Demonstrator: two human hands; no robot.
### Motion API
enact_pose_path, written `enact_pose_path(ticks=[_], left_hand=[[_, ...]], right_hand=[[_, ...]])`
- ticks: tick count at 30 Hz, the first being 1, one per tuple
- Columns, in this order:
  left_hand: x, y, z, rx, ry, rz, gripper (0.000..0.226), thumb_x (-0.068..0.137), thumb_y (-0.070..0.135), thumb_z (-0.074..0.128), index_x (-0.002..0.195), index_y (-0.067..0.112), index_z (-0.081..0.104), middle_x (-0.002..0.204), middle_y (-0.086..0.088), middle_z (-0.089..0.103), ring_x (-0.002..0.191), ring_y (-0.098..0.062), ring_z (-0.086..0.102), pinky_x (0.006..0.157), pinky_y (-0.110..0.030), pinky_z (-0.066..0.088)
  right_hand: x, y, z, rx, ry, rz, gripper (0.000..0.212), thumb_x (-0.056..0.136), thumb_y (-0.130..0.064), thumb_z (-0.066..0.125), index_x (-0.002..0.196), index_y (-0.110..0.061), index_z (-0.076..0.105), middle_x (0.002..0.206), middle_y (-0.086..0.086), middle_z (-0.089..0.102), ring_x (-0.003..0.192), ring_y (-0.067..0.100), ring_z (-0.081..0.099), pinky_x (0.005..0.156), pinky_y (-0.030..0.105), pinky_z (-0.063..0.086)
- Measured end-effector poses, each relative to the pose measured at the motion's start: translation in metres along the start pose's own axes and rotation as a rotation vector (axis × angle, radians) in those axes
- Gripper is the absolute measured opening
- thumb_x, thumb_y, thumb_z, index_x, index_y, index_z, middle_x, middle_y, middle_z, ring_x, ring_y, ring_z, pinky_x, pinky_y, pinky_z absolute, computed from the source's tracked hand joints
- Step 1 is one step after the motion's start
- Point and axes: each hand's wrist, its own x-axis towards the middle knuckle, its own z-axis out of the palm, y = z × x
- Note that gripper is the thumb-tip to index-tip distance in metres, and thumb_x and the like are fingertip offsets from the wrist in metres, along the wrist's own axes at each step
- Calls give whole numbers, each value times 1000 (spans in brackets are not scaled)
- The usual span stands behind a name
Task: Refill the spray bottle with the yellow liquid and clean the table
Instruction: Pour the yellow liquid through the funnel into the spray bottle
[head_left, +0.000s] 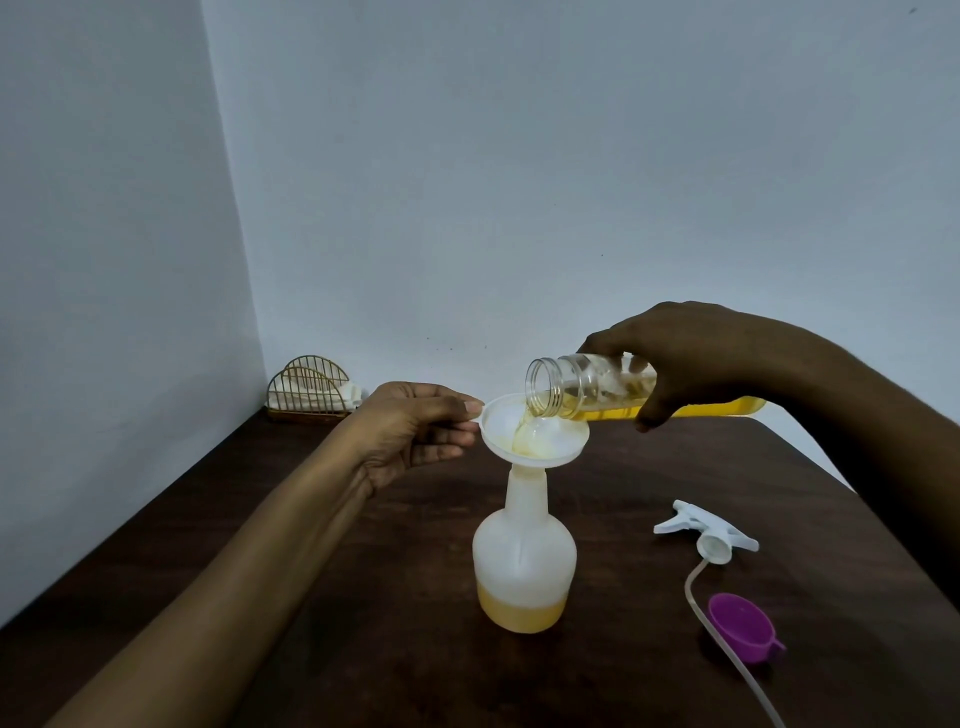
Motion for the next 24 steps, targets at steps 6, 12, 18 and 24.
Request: enact_pose_path(ticks=[6, 12, 18, 24], left_hand=[[0, -1, 0, -5, 0, 2, 9, 85, 3, 61, 80, 3, 69, 53, -4, 67, 44, -6, 62, 43, -16, 52], [1, -1, 0, -3, -2, 5, 7, 84, 3, 63, 81, 3, 69, 54, -4, 67, 45, -6, 63, 44, -16, 52], [1, -1, -1, -3, -4, 6, 7, 84, 3, 63, 80, 3, 69, 55, -4, 68, 45, -6, 63, 44, -16, 52], [0, -1, 0, -5, 2, 7, 11, 86, 2, 60, 80, 4, 69, 54, -4, 68, 45, -6, 63, 44, -16, 52]], right_hand=[[0, -1, 0, -20, 2, 3, 60, 69, -33, 79, 119, -38, 46, 90, -24, 43, 110, 12, 51, 88, 37, 47], [0, 0, 0, -5, 3, 8, 59, 69, -33, 79, 118, -39, 47, 99, -23, 47, 109, 12, 52, 87, 38, 48], [0, -1, 0, -23, 6, 4, 60, 69, -34, 79, 119, -39, 46, 97, -23, 46, 109, 12, 51, 85, 35, 47], [0, -1, 0, -25, 6, 4, 60, 69, -34, 79, 119, -39, 46, 95, -24, 46, 109, 12, 52, 85, 35, 47]])
